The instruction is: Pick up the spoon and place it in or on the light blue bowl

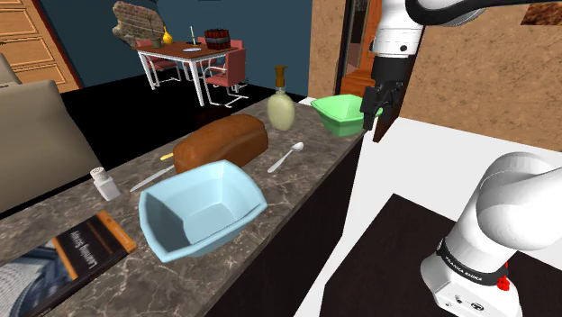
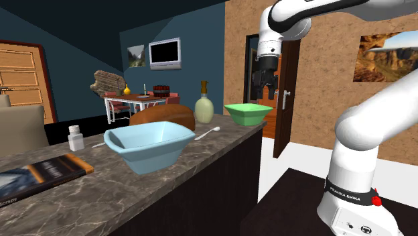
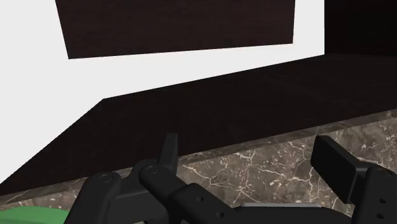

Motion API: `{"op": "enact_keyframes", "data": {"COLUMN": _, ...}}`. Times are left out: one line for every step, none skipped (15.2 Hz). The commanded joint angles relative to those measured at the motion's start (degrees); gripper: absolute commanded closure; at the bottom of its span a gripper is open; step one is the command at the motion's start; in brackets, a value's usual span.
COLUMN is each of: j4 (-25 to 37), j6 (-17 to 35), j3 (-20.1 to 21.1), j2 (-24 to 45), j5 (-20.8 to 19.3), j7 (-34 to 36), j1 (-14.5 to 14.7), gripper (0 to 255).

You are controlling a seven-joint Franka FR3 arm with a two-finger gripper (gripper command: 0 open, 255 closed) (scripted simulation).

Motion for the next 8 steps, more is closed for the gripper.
{"op": "enact_keyframes", "data": {"j4": 0.00, "j6": 0.00, "j3": 0.00, "j2": 0.00, "j5": 0.00, "j7": 0.00, "j1": 0.00, "gripper": 0}}
{"op": "enact_keyframes", "data": {"j4": 0.66, "j6": 1.45, "j3": -0.10, "j2": 2.41, "j5": -0.20, "j7": -0.52, "j1": 0.14, "gripper": 0}}
{"op": "enact_keyframes", "data": {"j4": 1.40, "j6": 2.84, "j3": -0.19, "j2": 4.84, "j5": -0.38, "j7": -1.03, "j1": 0.29, "gripper": 0}}
{"op": "enact_keyframes", "data": {"j4": 2.22, "j6": 4.17, "j3": -0.28, "j2": 7.28, "j5": -0.56, "j7": -1.53, "j1": 0.43, "gripper": 0}}
{"op": "enact_keyframes", "data": {"j4": 3.12, "j6": 5.43, "j3": -0.36, "j2": 9.74, "j5": -0.72, "j7": -2.02, "j1": 0.57, "gripper": 0}}
{"op": "enact_keyframes", "data": {"j4": 4.10, "j6": 6.63, "j3": -0.44, "j2": 12.20, "j5": -0.87, "j7": -2.49, "j1": 0.70, "gripper": 0}}
{"op": "enact_keyframes", "data": {"j4": 5.16, "j6": 7.75, "j3": -0.50, "j2": 14.67, "j5": -1.01, "j7": -2.96, "j1": 0.83, "gripper": 0}}
{"op": "enact_keyframes", "data": {"j4": 6.29, "j6": 8.80, "j3": -0.57, "j2": 17.13, "j5": -1.15, "j7": -3.41, "j1": 0.95, "gripper": 0}}
